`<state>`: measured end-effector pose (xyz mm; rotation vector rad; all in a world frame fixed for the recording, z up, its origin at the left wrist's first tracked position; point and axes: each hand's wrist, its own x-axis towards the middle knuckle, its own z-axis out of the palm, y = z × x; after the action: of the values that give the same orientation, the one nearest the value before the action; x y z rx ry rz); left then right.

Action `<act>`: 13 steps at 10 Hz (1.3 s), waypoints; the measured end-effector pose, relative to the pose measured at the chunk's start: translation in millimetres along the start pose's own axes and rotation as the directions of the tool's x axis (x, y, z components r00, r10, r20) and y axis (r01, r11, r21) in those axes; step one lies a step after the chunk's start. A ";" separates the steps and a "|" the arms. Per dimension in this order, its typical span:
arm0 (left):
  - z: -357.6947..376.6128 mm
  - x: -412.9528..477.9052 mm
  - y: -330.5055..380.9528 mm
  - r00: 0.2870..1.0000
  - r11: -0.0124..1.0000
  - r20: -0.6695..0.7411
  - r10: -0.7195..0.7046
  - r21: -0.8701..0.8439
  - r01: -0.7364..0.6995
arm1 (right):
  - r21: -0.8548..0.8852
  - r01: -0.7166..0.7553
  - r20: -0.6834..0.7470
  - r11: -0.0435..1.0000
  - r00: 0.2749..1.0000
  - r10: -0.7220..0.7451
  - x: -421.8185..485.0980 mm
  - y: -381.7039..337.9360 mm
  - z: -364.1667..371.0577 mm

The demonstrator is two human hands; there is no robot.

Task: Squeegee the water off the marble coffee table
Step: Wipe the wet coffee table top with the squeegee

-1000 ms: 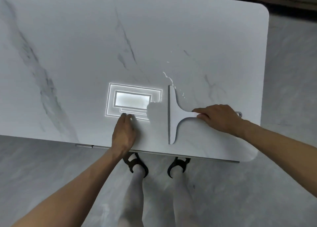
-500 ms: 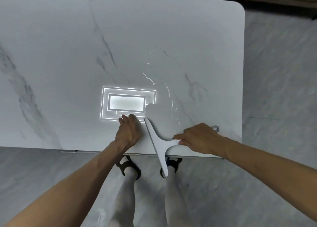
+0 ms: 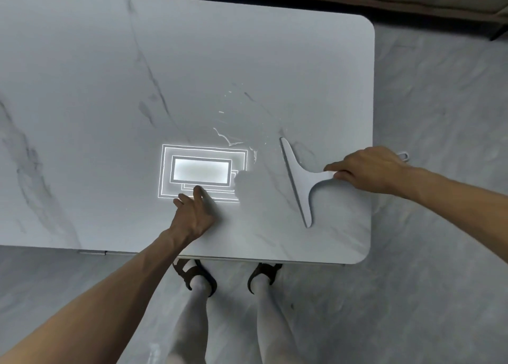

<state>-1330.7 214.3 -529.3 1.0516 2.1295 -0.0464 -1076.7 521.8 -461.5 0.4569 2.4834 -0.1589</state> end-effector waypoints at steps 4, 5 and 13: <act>-22.9 -20.6 -73.2 0.911 0.773 -0.121 -0.394 -0.580 0.257 | 0.142 0.508 0.026 0.850 0.856 -0.516 72.2 -193.2 2.5; -32.5 -27.2 -93.8 0.895 0.766 -0.147 -0.422 -0.586 0.265 | 0.137 0.547 0.035 0.826 0.830 -0.556 93.5 -230.7 -1.9; -64.4 55.5 12.7 0.965 0.987 -0.223 -0.142 0.042 0.154 | 0.168 -0.070 0.009 0.983 0.998 0.069 123.1 16.8 -76.5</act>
<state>-1382.3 281.5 -514.7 0.9661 2.4178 -0.0676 -1205.8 589.3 -471.4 0.6130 2.4572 -0.3433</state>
